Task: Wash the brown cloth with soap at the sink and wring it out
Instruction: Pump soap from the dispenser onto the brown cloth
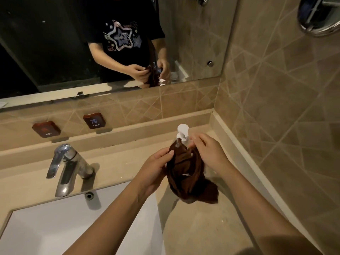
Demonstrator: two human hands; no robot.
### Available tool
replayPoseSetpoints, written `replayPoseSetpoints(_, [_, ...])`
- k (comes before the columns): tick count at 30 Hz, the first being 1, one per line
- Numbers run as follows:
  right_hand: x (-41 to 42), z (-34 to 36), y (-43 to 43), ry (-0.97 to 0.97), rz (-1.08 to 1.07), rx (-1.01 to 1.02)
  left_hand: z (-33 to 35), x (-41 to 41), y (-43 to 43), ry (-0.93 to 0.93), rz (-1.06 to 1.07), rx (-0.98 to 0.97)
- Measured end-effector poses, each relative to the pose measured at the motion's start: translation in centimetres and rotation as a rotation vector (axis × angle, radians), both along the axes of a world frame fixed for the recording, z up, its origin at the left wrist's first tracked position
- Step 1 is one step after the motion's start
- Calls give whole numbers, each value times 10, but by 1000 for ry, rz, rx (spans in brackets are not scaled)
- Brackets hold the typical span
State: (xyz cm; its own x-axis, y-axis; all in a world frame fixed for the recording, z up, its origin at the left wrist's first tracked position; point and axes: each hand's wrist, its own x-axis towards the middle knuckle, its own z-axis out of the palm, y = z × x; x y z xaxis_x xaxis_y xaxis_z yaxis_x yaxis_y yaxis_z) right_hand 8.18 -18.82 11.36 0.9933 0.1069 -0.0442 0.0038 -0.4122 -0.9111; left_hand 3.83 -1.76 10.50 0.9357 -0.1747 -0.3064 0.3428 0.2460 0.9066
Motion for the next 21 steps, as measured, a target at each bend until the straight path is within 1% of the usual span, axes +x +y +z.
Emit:
replayPoseSetpoints(3, [-28,-5,0,53,58,11,18,-13,4,-42,40,-62])
replayPoseSetpoints(6, [-50,0,5,115,143,17,38,-27,9,-118,67,-24])
replayPoseSetpoints(11, [-74,21,17,34,239,133,70,-46,25,-249,148,86])
replayPoseSetpoints(14, [-81,23,23,83,317,286,82,-55,41,-304,221,134])
replayPoseSetpoints(15, [-83,20,25,103,366,303,85,-58,47,-315,251,137])
replayPoseSetpoints(16, [-85,14,28,127,410,267,88,-60,53,-325,285,130])
replayPoseSetpoints(18, [-89,-4,37,199,470,121,95,-65,67,-346,351,86])
replayPoseSetpoints(20, [-94,-23,52,241,479,1,102,-68,79,-369,408,48])
replayPoseSetpoints(21, [-97,-29,61,236,463,-11,105,-69,84,-375,426,29])
